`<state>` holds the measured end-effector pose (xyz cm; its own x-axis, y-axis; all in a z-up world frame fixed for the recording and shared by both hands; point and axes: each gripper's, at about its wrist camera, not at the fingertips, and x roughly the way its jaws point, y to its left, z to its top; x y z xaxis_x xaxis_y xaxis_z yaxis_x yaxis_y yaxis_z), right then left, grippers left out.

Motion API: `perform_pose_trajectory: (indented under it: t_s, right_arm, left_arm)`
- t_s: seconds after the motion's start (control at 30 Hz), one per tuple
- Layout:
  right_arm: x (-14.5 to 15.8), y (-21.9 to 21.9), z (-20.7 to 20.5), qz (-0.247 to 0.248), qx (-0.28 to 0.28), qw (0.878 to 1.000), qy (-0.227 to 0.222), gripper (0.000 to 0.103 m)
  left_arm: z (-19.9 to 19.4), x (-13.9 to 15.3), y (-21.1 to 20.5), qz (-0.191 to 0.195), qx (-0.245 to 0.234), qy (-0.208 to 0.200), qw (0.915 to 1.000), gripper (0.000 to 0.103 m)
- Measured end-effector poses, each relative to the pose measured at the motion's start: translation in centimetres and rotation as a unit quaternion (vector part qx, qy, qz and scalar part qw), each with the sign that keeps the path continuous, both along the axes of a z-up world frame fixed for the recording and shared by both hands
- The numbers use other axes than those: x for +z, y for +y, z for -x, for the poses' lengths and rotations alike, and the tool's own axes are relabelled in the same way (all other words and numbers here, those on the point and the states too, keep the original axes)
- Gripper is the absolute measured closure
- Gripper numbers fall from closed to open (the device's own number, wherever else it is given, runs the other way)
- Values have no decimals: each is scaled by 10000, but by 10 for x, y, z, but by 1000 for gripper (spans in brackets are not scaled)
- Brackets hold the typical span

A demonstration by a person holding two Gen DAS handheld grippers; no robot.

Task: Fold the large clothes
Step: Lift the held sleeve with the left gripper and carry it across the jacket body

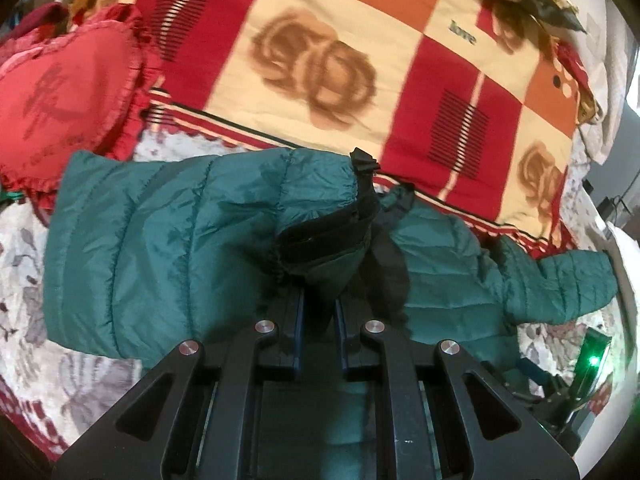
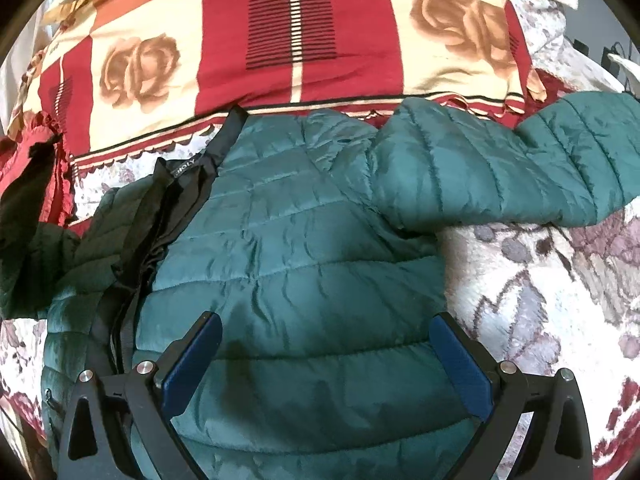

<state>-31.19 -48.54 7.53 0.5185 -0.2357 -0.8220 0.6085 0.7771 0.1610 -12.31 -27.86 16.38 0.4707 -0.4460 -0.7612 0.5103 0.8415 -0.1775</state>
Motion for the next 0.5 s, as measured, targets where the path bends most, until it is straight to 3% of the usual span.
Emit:
perform_pose_trajectory:
  t_s: [0.5]
  right_arm:
    - [-5,4,5,-1,171,9997,188,0]
  left_arm:
    - [16,-22,-98,137,-619,457,9969,91]
